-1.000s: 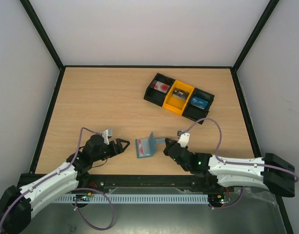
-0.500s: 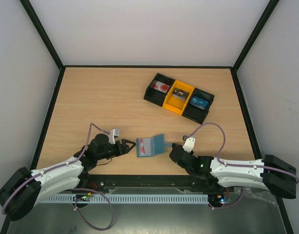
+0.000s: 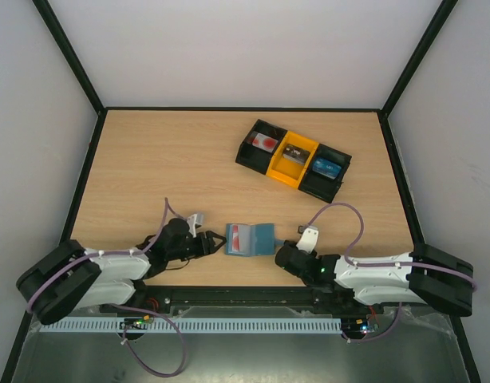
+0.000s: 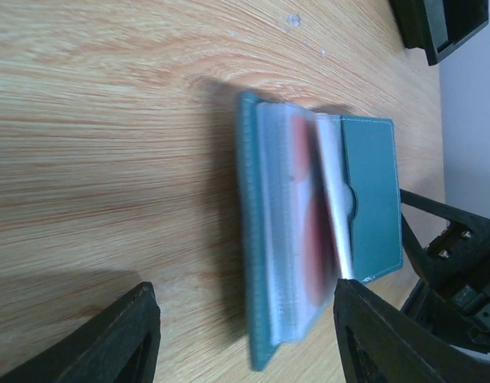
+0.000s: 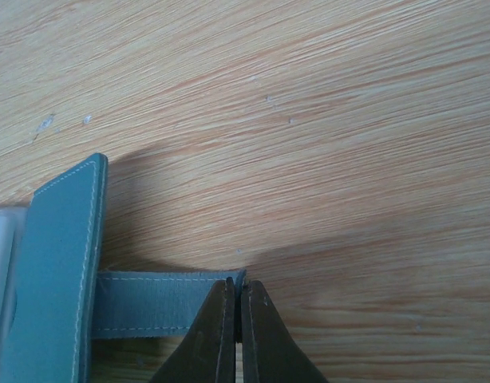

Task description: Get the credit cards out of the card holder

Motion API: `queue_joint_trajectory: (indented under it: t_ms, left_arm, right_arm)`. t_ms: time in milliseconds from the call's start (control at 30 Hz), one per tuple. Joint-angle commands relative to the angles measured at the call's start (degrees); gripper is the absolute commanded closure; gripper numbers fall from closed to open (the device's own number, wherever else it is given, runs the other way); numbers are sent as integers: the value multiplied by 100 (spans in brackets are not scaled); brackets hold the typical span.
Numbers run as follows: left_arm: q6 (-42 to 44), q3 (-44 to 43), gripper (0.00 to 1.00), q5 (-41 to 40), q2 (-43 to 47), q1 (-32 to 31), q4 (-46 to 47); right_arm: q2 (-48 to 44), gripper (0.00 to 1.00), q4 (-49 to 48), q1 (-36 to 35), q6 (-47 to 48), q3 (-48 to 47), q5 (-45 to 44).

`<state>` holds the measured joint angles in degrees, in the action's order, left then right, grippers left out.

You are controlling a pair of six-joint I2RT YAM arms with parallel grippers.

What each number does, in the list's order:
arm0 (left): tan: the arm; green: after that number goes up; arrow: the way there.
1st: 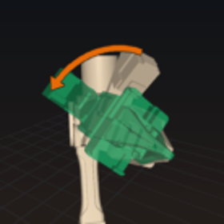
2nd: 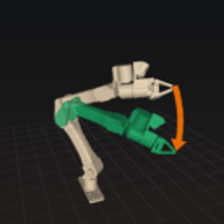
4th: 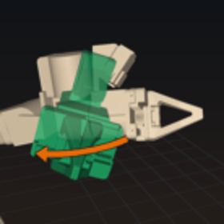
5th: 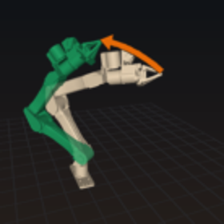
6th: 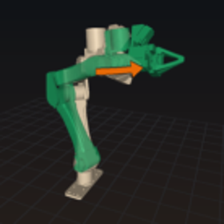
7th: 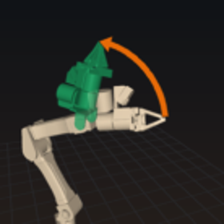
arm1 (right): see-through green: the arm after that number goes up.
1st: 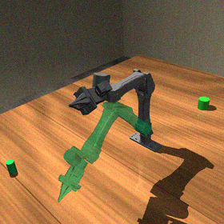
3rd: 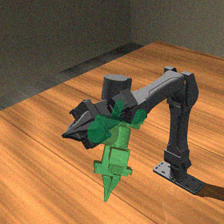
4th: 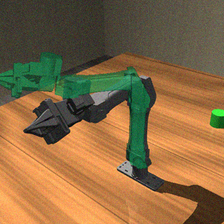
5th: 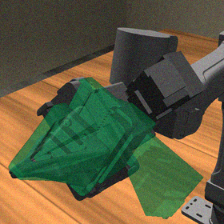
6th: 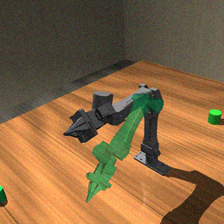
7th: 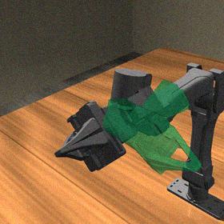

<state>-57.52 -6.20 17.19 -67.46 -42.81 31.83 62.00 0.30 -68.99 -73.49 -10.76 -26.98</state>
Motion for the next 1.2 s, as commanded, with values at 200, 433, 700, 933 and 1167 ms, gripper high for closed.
queue_joint_trajectory:
  t_ms: [200, 433, 700, 933, 1167]
  left_arm:
    - [-143, -216, 44, 114, -1101, -145, 1426]
    - [-310, -240, 52, 322, -1749, -184, 2171]
    - [-395, -230, 80, 363, -1722, -218, 2410]
    - [-316, -204, 97, 273, -1486, -237, 2212]
    - [-289, -272, 97, 301, -1405, -256, 2127]
  right_arm:
    - [55, 98, -214, 25, 68, 12, -87]
    - [6, 98, -205, 26, 83, 38, -75]
    - [28, 98, -240, 26, 259, -31, 0]
    - [-363, 76, 632, 25, 345, -504, 81]
    - [-1330, 44, 1631, 21, 493, -1072, 22]
